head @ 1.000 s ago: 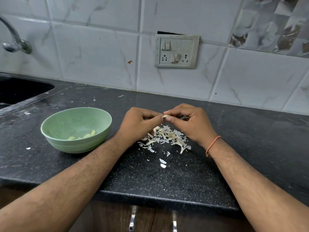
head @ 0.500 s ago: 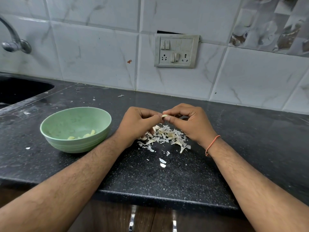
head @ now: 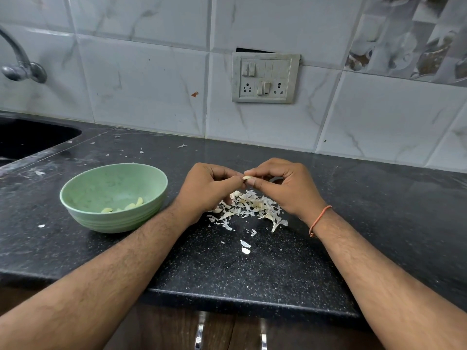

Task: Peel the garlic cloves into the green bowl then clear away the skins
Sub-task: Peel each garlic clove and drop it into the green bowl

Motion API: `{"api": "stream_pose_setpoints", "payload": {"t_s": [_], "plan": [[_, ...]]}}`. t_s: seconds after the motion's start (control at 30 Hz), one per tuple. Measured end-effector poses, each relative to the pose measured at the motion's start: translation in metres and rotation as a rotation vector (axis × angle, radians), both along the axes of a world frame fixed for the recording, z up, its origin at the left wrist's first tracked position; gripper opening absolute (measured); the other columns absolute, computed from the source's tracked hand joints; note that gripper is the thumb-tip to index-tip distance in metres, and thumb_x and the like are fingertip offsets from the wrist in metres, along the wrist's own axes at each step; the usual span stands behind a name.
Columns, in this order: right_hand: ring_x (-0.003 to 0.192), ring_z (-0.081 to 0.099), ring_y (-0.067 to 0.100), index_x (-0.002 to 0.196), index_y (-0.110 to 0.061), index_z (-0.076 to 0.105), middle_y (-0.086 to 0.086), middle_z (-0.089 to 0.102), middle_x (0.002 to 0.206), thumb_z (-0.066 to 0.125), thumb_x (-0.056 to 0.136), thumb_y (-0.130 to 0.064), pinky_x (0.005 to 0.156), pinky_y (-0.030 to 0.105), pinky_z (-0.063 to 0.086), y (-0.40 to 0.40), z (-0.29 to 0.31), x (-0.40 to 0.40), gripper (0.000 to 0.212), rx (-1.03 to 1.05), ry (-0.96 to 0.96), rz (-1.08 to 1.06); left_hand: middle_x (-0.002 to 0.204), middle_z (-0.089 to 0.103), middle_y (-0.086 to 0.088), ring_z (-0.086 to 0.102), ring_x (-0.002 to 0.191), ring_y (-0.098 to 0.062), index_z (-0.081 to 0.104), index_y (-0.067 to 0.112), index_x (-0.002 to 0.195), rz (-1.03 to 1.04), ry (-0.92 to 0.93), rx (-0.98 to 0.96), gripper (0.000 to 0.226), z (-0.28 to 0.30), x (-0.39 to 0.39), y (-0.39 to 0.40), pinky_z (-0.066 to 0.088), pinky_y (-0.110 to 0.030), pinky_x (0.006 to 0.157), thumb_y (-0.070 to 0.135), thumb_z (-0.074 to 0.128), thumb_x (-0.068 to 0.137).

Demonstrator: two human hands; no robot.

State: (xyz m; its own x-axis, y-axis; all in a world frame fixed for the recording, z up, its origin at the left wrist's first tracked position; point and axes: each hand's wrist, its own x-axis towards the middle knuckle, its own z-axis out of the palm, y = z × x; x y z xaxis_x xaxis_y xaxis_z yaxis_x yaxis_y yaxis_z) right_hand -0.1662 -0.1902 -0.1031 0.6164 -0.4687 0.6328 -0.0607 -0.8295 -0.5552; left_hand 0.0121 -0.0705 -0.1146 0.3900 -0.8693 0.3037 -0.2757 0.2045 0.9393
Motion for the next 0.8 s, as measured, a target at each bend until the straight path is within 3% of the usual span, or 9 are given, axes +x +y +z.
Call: {"api": "stream_pose_setpoints", "payload": {"t_s": [0.1,0.33,0.43,0.5,0.57,0.8], "plan": [[0.093,0.074,0.016,0.104,-0.022,0.086,-0.011,0.078,0.097,0.086,0.088,-0.020,0.083,0.045,0.062,0.0003,-0.0007,-0.0002,0.017,0.011,0.012,0.002,0.084,0.081,-0.005,0.063,0.056,-0.018,0.084,0.013,0.083,0.002,-0.006,0.010,0.011,0.0001,-0.0005,0.0002,0.034,-0.027,0.050,0.012,0.075,0.088],[0.092,0.075,0.015,0.104,-0.019,0.085,-0.009,0.080,0.096,0.086,0.088,-0.020,0.085,0.042,0.063,0.0025,-0.0010,0.0006,0.016,0.098,-0.010,0.011,0.082,0.080,-0.005,0.065,0.055,-0.020,0.082,0.011,0.083,0.015,0.016,0.002,0.010,-0.0003,-0.0010,-0.0009,0.033,-0.025,0.049,0.013,0.074,0.090],[0.087,0.076,0.015,0.107,-0.013,0.084,0.000,0.081,0.096,0.085,0.090,-0.014,0.077,0.038,0.064,0.0046,-0.0012,0.0008,0.017,0.304,-0.048,0.059,0.083,0.081,-0.004,0.066,0.056,-0.020,0.081,0.011,0.086,0.022,0.020,0.014,0.009,0.0001,-0.0009,-0.0007,0.034,-0.024,0.049,0.016,0.075,0.092],[0.077,0.071,0.008,0.109,-0.010,0.083,0.005,0.082,0.096,0.082,0.091,-0.011,0.068,0.028,0.057,0.0072,-0.0011,0.0011,0.017,0.424,-0.077,0.099,0.084,0.081,-0.003,0.067,0.056,-0.020,0.081,0.011,0.087,0.020,0.014,0.025,0.011,0.0004,-0.0004,-0.0004,0.034,-0.025,0.049,0.019,0.076,0.093],[0.077,0.068,0.008,0.108,-0.009,0.083,0.008,0.081,0.098,0.081,0.092,-0.010,0.065,0.027,0.053,0.0088,-0.0019,0.0020,0.017,0.508,-0.100,0.124,0.085,0.081,-0.003,0.067,0.056,-0.019,0.081,0.011,0.088,0.013,0.009,0.034,0.012,0.0006,-0.0002,-0.0009,0.035,-0.025,0.049,0.020,0.076,0.094],[0.076,0.059,0.013,0.112,-0.008,0.081,0.004,0.070,0.089,0.082,0.083,-0.022,0.058,0.025,0.047,0.0060,0.0016,0.0026,0.032,0.861,-0.225,0.231,0.080,0.080,0.001,0.072,0.058,-0.020,0.083,0.019,0.084,0.027,-0.163,0.068,0.008,-0.0007,-0.0010,-0.0001,0.044,-0.021,0.046,0.019,0.077,0.089]]}}
